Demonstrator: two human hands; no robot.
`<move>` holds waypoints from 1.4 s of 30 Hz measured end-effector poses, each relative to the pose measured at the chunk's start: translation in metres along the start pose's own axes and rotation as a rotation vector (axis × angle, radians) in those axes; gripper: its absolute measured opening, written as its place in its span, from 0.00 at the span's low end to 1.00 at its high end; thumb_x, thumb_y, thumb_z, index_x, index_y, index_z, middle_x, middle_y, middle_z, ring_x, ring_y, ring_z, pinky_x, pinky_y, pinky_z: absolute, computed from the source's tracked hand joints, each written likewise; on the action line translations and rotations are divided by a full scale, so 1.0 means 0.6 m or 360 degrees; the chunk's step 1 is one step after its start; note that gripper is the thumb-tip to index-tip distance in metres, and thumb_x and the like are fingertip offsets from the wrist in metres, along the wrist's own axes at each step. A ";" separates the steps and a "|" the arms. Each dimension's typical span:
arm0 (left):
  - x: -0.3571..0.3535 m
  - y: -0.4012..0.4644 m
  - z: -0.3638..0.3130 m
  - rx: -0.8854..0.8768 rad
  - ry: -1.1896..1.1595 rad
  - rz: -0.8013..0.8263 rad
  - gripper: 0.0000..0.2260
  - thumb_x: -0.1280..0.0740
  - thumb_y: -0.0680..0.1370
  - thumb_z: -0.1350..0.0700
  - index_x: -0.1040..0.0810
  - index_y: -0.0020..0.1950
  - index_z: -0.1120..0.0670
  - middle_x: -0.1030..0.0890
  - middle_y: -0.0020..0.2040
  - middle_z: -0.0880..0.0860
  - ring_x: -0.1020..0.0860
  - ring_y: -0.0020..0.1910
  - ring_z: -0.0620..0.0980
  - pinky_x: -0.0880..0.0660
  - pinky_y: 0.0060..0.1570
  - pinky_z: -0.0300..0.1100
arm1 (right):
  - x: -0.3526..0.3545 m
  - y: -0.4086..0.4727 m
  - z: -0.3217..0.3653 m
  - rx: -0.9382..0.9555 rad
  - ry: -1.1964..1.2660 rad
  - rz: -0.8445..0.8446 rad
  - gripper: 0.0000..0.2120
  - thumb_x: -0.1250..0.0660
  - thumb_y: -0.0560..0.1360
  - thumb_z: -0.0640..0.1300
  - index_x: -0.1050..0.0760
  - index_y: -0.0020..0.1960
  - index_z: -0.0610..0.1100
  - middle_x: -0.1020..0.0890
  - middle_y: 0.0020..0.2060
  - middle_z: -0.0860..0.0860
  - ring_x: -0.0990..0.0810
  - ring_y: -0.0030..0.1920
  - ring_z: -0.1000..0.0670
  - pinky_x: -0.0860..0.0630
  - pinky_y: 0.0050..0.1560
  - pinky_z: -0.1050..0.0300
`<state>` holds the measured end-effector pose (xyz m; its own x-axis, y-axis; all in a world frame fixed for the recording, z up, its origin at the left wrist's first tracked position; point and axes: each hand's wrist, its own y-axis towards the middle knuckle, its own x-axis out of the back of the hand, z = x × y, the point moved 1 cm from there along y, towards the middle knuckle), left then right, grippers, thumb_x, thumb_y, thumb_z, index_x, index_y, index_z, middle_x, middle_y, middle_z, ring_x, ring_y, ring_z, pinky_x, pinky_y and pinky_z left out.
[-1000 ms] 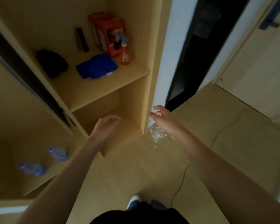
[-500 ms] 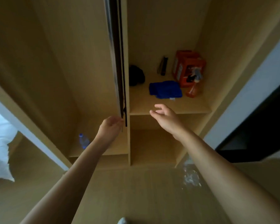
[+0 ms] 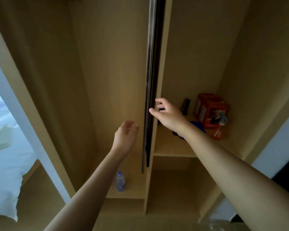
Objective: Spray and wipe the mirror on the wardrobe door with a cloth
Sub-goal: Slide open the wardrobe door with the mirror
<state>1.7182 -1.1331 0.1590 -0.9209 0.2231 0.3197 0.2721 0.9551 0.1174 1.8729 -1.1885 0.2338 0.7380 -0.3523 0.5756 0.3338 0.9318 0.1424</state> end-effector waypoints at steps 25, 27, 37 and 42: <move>-0.018 0.155 -0.103 -0.0557 -0.0041 -0.0061 0.27 0.31 0.78 0.49 0.36 0.75 0.50 0.32 0.72 0.48 0.35 0.71 0.46 0.33 0.65 0.41 | 0.081 0.177 0.177 0.0408 0.0112 -0.0577 0.33 0.31 0.76 0.46 0.43 0.76 0.50 0.32 0.71 0.49 0.31 0.69 0.49 0.31 0.67 0.50; -0.026 0.161 -0.106 -0.0555 -0.0051 -0.0072 0.30 0.30 0.77 0.50 0.38 0.76 0.50 0.34 0.73 0.48 0.35 0.72 0.46 0.32 0.68 0.47 | 0.082 0.192 0.186 0.0437 0.0132 -0.0623 0.34 0.31 0.76 0.45 0.44 0.77 0.49 0.33 0.71 0.48 0.31 0.69 0.49 0.31 0.69 0.48; -0.077 0.175 -0.082 -0.0445 0.0029 -0.0155 0.31 0.31 0.78 0.56 0.41 0.77 0.48 0.33 0.73 0.49 0.33 0.71 0.48 0.29 0.67 0.54 | 0.059 0.232 0.198 0.0527 0.0087 -0.0852 0.30 0.35 0.78 0.38 0.43 0.76 0.43 0.28 0.67 0.49 0.28 0.62 0.52 0.38 0.52 0.72; -0.093 0.184 -0.080 -0.0452 0.0112 -0.0177 0.27 0.32 0.78 0.57 0.37 0.75 0.47 0.28 0.70 0.47 0.29 0.68 0.46 0.27 0.65 0.49 | 0.053 0.242 0.198 0.0534 0.0077 -0.0905 0.27 0.36 0.78 0.36 0.40 0.74 0.43 0.24 0.59 0.48 0.24 0.54 0.49 0.28 0.56 0.59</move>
<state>1.8130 -1.0496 0.1991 -0.9305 0.0968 0.3531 0.2470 0.8780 0.4100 1.8748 -1.0538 0.3686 0.5288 -0.7936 0.3010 0.4843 0.5734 0.6608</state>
